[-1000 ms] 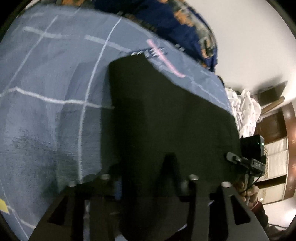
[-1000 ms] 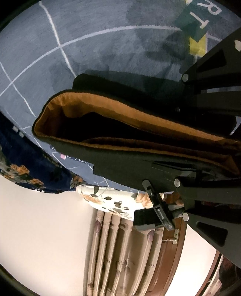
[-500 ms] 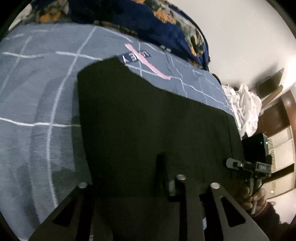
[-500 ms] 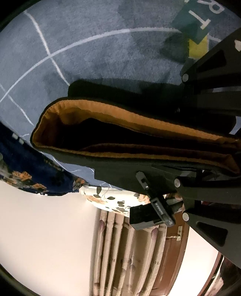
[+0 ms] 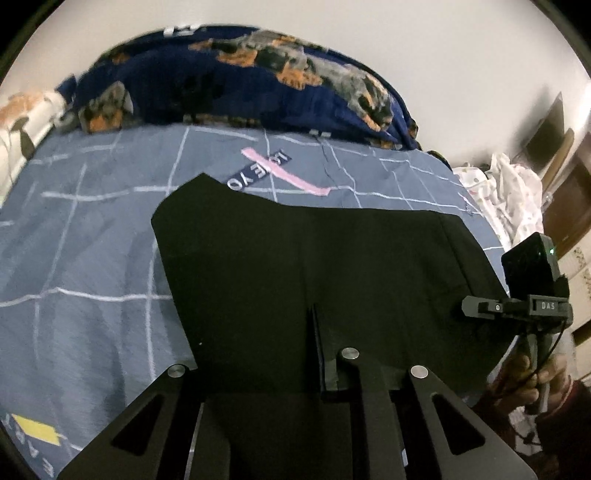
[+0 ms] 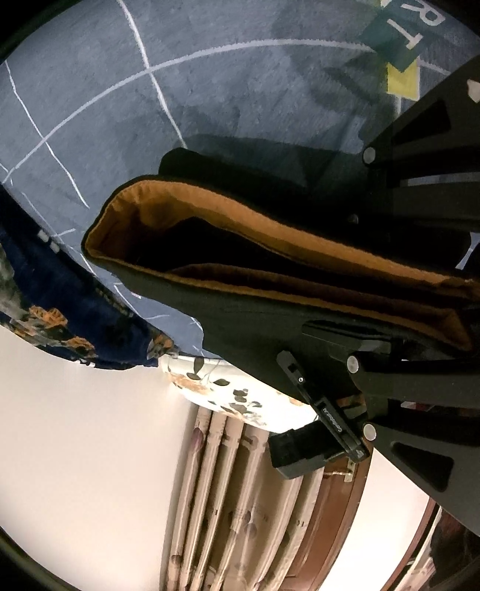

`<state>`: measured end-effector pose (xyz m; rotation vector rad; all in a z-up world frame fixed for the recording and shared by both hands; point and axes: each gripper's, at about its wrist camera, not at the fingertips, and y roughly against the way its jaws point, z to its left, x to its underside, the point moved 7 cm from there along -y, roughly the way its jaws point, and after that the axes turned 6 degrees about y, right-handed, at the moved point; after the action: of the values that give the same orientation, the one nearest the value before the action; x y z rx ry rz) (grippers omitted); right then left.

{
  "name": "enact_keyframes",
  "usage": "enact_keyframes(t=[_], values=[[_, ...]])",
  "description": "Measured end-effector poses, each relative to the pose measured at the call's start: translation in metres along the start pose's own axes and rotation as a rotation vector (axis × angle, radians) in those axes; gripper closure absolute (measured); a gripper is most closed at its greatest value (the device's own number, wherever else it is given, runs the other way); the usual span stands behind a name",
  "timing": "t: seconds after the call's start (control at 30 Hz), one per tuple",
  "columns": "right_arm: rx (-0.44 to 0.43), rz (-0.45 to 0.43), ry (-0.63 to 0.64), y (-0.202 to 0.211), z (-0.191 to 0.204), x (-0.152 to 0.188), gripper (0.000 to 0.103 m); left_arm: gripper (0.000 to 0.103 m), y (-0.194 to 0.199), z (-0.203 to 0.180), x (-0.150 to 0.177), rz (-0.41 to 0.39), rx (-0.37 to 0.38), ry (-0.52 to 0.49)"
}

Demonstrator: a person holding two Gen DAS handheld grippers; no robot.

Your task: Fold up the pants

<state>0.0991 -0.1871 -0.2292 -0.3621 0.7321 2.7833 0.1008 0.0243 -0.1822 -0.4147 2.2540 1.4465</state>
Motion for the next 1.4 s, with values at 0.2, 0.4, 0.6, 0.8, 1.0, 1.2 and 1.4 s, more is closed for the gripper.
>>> enact_keyframes(t=[0.2,0.4,0.6,0.8,1.0,1.2,1.4], values=[[-0.009,-0.009,0.029,-0.001,0.013,-0.006,0.074,0.089,0.016,-0.002,-0.011,-0.063,-0.044,-0.043],[-0.014,-0.009,0.052,-0.006,0.025,-0.016,0.074,0.089,0.027,0.002,-0.019,-0.095,-0.060,-0.041],[-0.015,-0.002,0.069,-0.014,0.031,-0.025,0.074,0.089,0.031,0.009,-0.031,-0.121,-0.080,-0.034],[-0.014,0.003,0.092,-0.023,0.038,-0.038,0.074,0.089,0.030,0.018,-0.045,-0.142,-0.101,-0.032],[-0.018,0.004,0.128,-0.036,0.043,-0.065,0.074,0.089,0.026,0.030,-0.074,-0.175,-0.119,-0.022],[-0.030,-0.006,0.163,-0.058,0.045,-0.108,0.074,0.089,0.017,0.047,-0.116,-0.214,-0.158,-0.024],[-0.037,-0.004,0.190,-0.083,0.042,-0.152,0.074,0.089,-0.002,0.077,-0.152,-0.236,-0.181,0.019]])
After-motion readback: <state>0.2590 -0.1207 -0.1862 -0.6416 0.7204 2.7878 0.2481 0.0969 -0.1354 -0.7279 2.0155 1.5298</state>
